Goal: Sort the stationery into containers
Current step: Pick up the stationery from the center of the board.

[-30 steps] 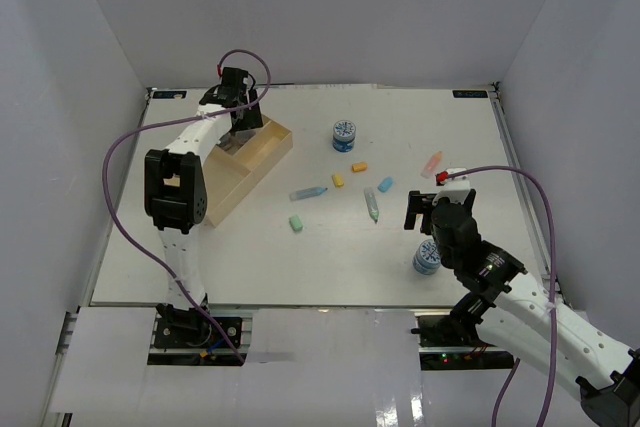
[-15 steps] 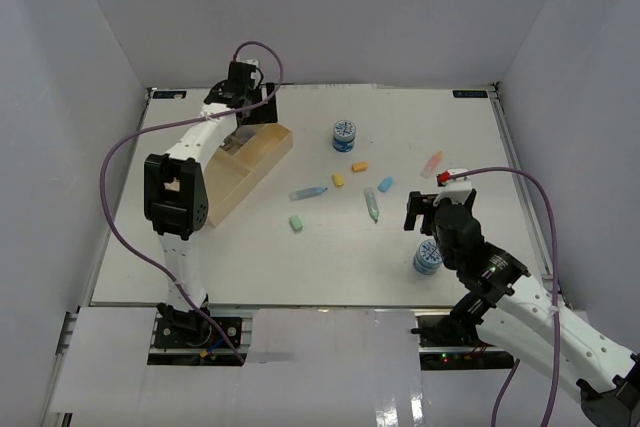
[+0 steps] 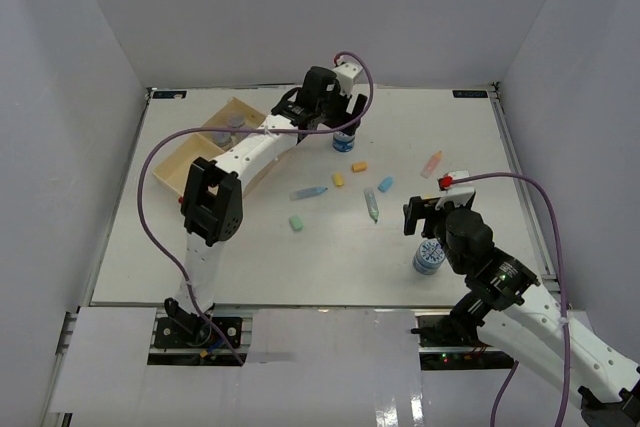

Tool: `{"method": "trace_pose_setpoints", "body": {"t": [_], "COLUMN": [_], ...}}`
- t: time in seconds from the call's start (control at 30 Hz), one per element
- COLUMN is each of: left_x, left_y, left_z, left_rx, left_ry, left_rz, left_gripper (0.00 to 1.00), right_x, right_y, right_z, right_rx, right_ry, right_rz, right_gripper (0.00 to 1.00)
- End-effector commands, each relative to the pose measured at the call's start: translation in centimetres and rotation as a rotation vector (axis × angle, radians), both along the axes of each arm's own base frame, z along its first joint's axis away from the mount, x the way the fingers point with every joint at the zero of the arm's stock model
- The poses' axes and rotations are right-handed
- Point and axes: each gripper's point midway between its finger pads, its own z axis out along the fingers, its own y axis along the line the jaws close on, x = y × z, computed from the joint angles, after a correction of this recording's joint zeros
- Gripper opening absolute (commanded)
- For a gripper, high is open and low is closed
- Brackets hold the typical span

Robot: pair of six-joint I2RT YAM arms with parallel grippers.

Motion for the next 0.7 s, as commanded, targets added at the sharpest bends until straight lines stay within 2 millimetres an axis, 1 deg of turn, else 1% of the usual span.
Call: {"method": "trace_pose_setpoints", "body": {"t": [0.0, 0.03, 0.1, 0.13, 0.23, 0.27, 0.3, 0.43, 0.47, 0.53, 0.6, 0.67], "left_x": [1.4, 1.7, 2.3, 2.6, 3.3, 3.4, 3.6, 3.7, 3.8, 3.9, 4.1, 4.4], "left_y": [-0.5, -0.7, -0.8, -0.9, -1.1, -1.2, -1.3, -1.9, -2.0, -2.1, -2.1, -2.1], "left_z": [-0.1, -1.2, -1.7, -2.6, -3.0, -3.5, -3.4, -4.1, -4.9, -5.3, -6.4, -6.8], "left_rx": [0.017, 0.026, 0.03, 0.038, 0.039, 0.041, 0.033, 0.011, 0.014, 0.011, 0.018, 0.02], "left_ry": [-0.053, -0.044, -0.048, -0.04, -0.05, -0.047, -0.055, -0.051, -0.04, -0.034, -0.02, -0.017], "left_rz": [-0.025, -0.023, -0.009, -0.002, 0.009, 0.009, 0.007, -0.003, -0.001, 0.002, 0.014, 0.024], "left_gripper": [0.98, 0.98, 0.98, 0.98, 0.98, 0.98, 0.98, 0.98, 0.98, 0.98, 0.98, 0.98], "right_x": [-0.1, -0.1, -0.2, -0.2, -0.3, -0.4, -0.4, -0.3, -0.3, -0.4, -0.4, -0.4], "right_y": [0.5, 0.6, 0.8, 0.8, 1.1, 1.2, 1.2, 1.2, 1.2, 1.2, 1.2, 1.1], "right_z": [1.6, 1.6, 1.4, 1.2, 0.8, 0.7, 0.7, 0.4, 0.5, 0.5, 0.6, 0.6], "right_rx": [0.019, 0.017, 0.013, 0.008, 0.008, 0.007, 0.005, 0.002, 0.004, 0.004, 0.006, 0.01], "right_ry": [-0.03, -0.03, -0.023, -0.019, -0.009, -0.005, -0.003, 0.004, 0.003, 0.004, 0.002, -0.001], "right_rz": [0.042, 0.047, 0.058, 0.062, 0.076, 0.08, 0.081, 0.082, 0.082, 0.08, 0.08, 0.075], "right_gripper": [0.9, 0.9, 0.9, 0.9, 0.9, 0.9, 0.9, 0.9, 0.9, 0.9, 0.9, 0.9]}}
